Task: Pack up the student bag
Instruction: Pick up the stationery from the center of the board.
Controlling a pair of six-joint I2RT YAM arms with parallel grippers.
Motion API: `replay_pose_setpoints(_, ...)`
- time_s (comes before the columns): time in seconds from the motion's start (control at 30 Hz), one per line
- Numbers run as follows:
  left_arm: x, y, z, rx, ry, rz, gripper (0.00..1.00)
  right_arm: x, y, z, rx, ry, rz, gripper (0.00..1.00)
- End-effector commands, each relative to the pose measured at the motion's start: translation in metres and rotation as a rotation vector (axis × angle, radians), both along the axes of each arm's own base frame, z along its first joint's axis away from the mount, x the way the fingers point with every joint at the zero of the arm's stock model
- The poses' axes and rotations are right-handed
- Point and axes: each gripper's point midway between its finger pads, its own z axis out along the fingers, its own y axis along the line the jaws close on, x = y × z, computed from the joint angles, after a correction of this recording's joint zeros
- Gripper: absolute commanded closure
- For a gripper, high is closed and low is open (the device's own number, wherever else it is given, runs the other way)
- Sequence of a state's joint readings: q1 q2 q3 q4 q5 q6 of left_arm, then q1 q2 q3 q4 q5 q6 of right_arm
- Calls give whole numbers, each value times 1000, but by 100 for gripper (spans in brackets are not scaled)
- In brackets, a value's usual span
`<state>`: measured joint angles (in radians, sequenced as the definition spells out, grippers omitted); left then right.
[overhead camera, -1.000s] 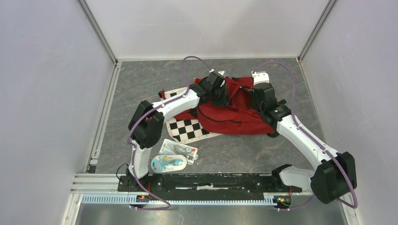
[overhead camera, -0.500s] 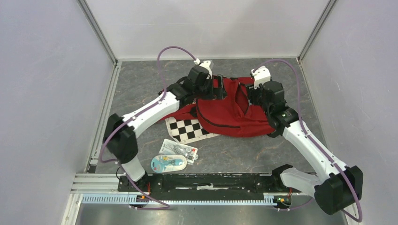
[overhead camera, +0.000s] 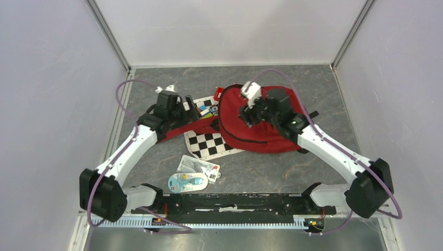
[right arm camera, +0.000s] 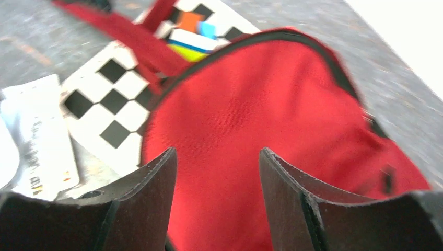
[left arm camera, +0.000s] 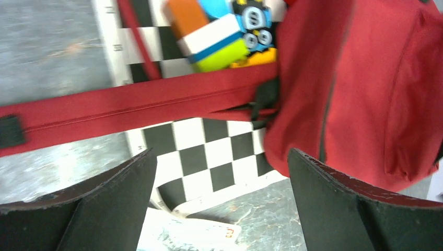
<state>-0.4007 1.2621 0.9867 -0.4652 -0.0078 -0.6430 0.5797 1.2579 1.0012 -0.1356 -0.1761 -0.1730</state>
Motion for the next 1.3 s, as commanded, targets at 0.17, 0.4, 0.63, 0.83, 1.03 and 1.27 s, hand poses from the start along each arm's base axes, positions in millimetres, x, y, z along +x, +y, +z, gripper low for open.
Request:
replay_pose_setpoints(0.17,-27,88,-16,37,50,160,0,-87,128,-48,-66,203,457,37)
replay_pose_setpoints(0.4,-55,104,-41,-12,93,241,0,-150,164,-100,-236,253,663,39)
replay_pose_setpoints(0.63,-69,109,-47,-12,91,269,0,-199,198,-119,-338,184,850,38)
replay_pose_setpoints(0.83,-74,110,-48,-28,85,296,0,-204,208,-142,-459,153,857,39)
replay_pose_setpoints(1.03,-76,115,-51,7,79,291,0,-207,216,-162,-544,163,868,45)
replay_pose_setpoints(1.27,-74,114,-55,-2,72,290,0,-217,215,-174,-577,209,885,52)
